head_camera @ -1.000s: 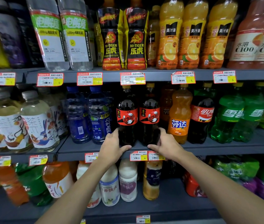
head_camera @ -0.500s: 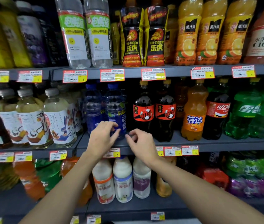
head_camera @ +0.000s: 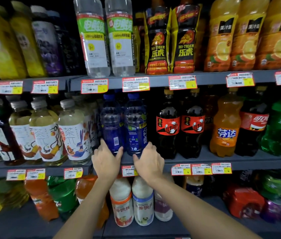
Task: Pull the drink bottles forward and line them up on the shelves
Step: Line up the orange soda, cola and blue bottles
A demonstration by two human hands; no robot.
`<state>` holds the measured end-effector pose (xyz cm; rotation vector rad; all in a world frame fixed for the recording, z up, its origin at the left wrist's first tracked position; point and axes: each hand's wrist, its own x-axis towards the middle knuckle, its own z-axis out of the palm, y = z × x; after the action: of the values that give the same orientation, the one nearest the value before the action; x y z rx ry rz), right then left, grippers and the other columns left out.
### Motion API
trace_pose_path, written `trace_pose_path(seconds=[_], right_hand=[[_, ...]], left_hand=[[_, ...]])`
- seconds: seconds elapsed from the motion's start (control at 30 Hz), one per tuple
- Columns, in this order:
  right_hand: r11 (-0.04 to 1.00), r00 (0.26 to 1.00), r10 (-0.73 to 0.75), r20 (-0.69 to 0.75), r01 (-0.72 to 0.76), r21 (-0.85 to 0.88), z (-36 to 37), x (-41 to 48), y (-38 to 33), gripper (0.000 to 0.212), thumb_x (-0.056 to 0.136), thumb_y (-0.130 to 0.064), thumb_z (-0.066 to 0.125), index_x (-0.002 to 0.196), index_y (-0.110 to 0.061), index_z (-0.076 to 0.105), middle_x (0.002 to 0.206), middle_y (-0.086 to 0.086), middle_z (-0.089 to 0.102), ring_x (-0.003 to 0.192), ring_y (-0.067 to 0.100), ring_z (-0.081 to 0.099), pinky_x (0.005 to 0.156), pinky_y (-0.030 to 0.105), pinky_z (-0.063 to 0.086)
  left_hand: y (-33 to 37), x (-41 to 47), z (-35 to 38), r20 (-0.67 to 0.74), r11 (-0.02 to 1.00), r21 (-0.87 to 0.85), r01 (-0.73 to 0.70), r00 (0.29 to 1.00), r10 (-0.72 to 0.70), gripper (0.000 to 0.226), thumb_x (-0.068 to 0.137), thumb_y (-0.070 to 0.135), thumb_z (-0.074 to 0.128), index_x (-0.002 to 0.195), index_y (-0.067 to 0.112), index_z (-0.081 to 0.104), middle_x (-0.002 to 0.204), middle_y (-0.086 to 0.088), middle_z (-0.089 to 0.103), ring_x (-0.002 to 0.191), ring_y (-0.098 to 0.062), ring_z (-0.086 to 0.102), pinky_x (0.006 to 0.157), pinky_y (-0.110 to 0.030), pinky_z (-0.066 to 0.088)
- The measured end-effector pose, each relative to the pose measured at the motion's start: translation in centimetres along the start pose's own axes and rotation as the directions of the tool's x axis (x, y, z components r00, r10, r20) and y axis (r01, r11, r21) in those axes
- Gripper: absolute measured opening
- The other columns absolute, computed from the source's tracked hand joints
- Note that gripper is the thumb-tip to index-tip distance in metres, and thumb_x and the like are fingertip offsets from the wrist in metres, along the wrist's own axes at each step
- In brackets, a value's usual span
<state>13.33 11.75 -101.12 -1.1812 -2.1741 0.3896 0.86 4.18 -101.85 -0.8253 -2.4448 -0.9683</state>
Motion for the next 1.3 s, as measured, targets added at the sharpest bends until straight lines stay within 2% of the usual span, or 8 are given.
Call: trace_pose_path(seconds=[0.13, 0.33, 0.4, 0.5, 0.6, 0.77, 0.97, 1.3], right_hand=[[1.0, 0.999, -0.024, 0.038, 0.025, -0.019, 0.6, 0.8, -0.2, 0.071, 0.087, -0.055, 0.067, 0.135, -0.01, 0.04, 0.123, 0.007, 0.059, 0.108, 0.027, 0.065, 0.084, 0.038, 0.051], [0.999, 1.0, -0.023, -0.012, 0.023, -0.035, 0.9, 0.6, -0.4, 0.073, 0.089, -0.06, 0.062, 0.137, -0.01, 0.039, 0.127, 0.007, 0.058, 0.105, 0.023, 0.066, 0.078, 0.034, 0.048], [0.999, 1.0, 0.012, -0.013, -0.013, -0.031, 0.9, 0.6, -0.9, 0.073, 0.091, -0.059, 0.061, 0.139, -0.009, 0.038, 0.133, 0.008, 0.057, 0.106, 0.023, 0.066, 0.078, 0.034, 0.048], [0.998, 0.999, 0.043, 0.0, -0.043, -0.043, 0.8, 0.6, -1.3, 0.076, 0.092, -0.059, 0.061, 0.142, -0.008, 0.035, 0.126, 0.007, 0.062, 0.105, 0.024, 0.067, 0.078, 0.034, 0.048], [0.998, 0.998, 0.06, 0.003, -0.06, -0.023, 0.7, 0.5, -1.1, 0.074, 0.091, -0.059, 0.061, 0.141, -0.01, 0.035, 0.123, 0.006, 0.063, 0.106, 0.024, 0.066, 0.079, 0.035, 0.048], [0.997, 0.998, 0.06, 0.0, -0.06, -0.042, 1.0, 0.3, -1.1, 0.069, 0.092, -0.059, 0.059, 0.136, -0.01, 0.037, 0.122, 0.006, 0.063, 0.105, 0.024, 0.067, 0.078, 0.034, 0.048], [0.998, 0.999, 0.051, -0.016, -0.052, -0.044, 1.3, 0.3, -1.4, 0.081, 0.092, -0.061, 0.057, 0.145, -0.006, 0.033, 0.134, 0.008, 0.058, 0.107, 0.023, 0.067, 0.08, 0.035, 0.049], [0.985, 0.985, 0.17, 0.011, -0.17, -0.017, 0.5, 0.6, -1.9, 0.081, 0.086, -0.061, 0.067, 0.142, -0.011, 0.037, 0.116, 0.007, 0.069, 0.105, 0.026, 0.068, 0.08, 0.035, 0.051]], left_hand=[[-0.5, 0.5, 0.4, 0.029, 0.995, -0.1, 0.006, 1.0, -0.003, 0.057, 0.087, 0.053, 0.066, 0.117, 0.006, 0.055, 0.11, -0.017, 0.067, 0.101, -0.036, 0.061, 0.086, -0.047, 0.049], [-2.0, 0.9, 0.5, 0.05, 0.967, -0.255, -0.019, 0.998, 0.033, 0.068, 0.085, 0.053, 0.071, 0.131, 0.006, 0.053, 0.12, -0.014, 0.066, 0.11, -0.032, 0.061, 0.09, -0.045, 0.052], [-1.9, 1.0, 0.3, 0.061, 0.966, -0.259, -0.004, 0.998, 0.02, 0.07, 0.084, 0.052, 0.072, 0.132, 0.005, 0.051, 0.121, -0.015, 0.066, 0.11, -0.033, 0.061, 0.089, -0.044, 0.052], [-1.3, 1.4, 0.0, 0.1, 0.964, -0.261, 0.047, 0.995, -0.022, 0.067, 0.082, 0.05, 0.073, 0.13, 0.008, 0.05, 0.119, -0.013, 0.068, 0.106, -0.033, 0.064, 0.085, -0.041, 0.053], [-0.6, 1.7, -0.1, 0.128, 0.965, -0.243, 0.099, 0.989, -0.069, 0.076, 0.078, 0.057, 0.075, 0.126, 0.005, 0.049, 0.12, -0.016, 0.065, 0.108, -0.035, 0.062, 0.087, -0.047, 0.054], [0.2, 1.5, 0.2, 0.081, 0.983, -0.137, 0.122, 0.99, -0.111, 0.085, 0.072, 0.063, 0.078, 0.121, 0.0, 0.051, 0.119, -0.02, 0.062, 0.111, -0.04, 0.059, 0.086, -0.049, 0.053], [-0.5, 1.6, 0.2, 0.046, 0.978, -0.175, 0.112, 0.993, -0.105, 0.081, 0.069, 0.063, 0.08, 0.119, 0.005, 0.054, 0.114, -0.017, 0.065, 0.106, -0.036, 0.062, 0.082, -0.049, 0.054], [-0.7, 1.6, -0.2, 0.063, 0.98, -0.176, 0.094, 0.994, -0.084, 0.079, 0.069, 0.062, 0.08, 0.119, 0.007, 0.054, 0.11, -0.016, 0.067, 0.101, -0.035, 0.064, 0.079, -0.046, 0.056]])
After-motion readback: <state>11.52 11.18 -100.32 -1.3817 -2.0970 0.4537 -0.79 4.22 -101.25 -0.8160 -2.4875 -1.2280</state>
